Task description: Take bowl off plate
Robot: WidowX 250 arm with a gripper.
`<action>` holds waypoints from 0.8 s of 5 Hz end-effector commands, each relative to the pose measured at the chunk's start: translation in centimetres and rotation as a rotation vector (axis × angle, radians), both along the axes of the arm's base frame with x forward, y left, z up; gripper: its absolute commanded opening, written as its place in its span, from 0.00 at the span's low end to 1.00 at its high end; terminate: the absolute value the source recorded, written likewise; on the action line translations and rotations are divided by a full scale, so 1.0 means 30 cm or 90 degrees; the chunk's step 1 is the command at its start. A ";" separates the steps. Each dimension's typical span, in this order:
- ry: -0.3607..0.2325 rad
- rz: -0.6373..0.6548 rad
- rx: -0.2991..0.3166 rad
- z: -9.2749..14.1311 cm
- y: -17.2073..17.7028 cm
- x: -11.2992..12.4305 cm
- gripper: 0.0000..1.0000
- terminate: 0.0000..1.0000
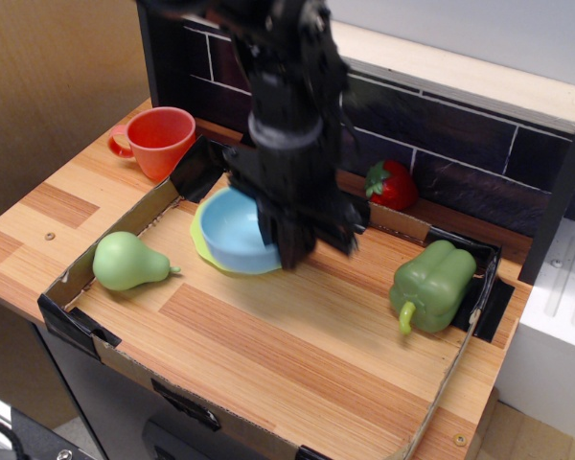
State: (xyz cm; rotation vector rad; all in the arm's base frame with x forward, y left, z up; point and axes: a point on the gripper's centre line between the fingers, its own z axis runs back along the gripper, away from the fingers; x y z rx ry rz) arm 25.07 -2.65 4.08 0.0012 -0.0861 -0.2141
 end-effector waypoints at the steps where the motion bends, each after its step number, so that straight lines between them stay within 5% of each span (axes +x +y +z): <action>1: 0.004 -0.087 -0.004 -0.018 -0.142 -0.150 0.00 0.00; 3: 0.040 -0.099 -0.022 -0.052 -0.251 -0.197 0.00 0.00; 4: 0.037 -0.073 -0.029 -0.049 -0.234 -0.195 1.00 0.00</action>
